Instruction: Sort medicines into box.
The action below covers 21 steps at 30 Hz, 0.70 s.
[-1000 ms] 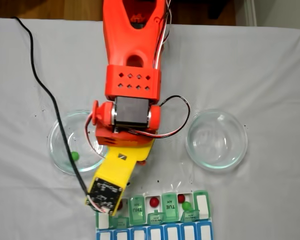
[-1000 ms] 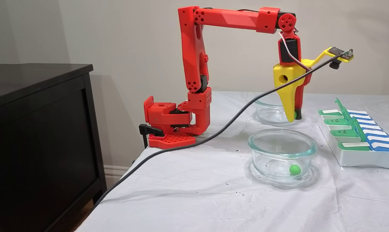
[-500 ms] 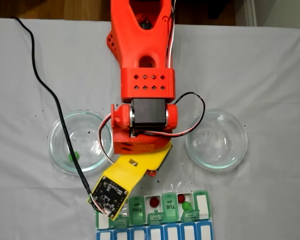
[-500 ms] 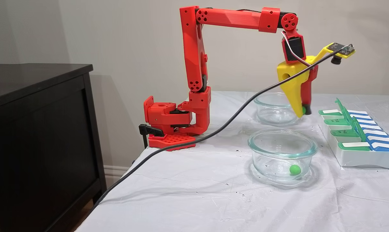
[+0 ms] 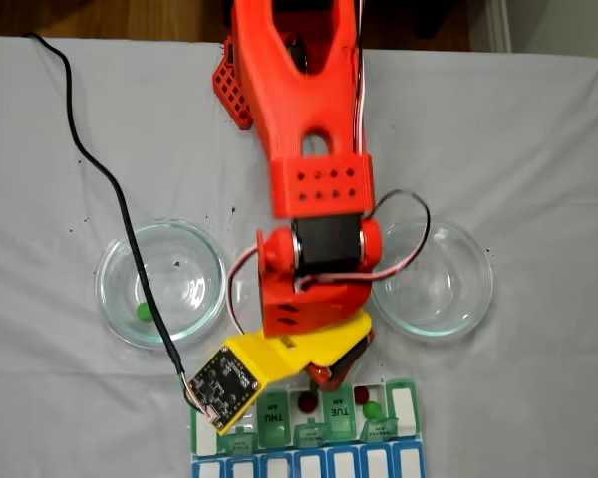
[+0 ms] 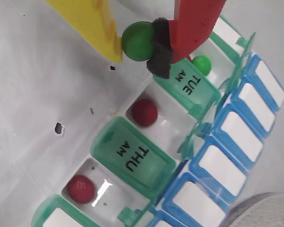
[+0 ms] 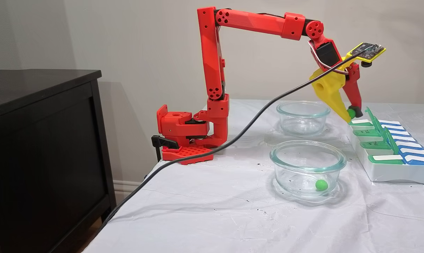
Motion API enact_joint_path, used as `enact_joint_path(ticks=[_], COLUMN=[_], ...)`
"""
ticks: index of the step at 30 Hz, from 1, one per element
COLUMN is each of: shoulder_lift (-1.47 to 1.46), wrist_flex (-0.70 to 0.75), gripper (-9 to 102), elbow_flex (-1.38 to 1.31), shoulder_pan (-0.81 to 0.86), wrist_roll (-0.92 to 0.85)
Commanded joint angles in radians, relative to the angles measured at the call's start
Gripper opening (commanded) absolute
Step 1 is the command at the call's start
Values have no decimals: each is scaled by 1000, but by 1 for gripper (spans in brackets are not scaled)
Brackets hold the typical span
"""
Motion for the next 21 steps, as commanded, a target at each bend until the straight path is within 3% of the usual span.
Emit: enact_joint_path(ticks=[1, 21], shoulder_lift=[-40, -196], wrist_flex=[-49, -51], gripper=[0, 0], elbow_flex=[-144, -379], shoulder_pan=[0, 48], wrist_roll=[18, 23])
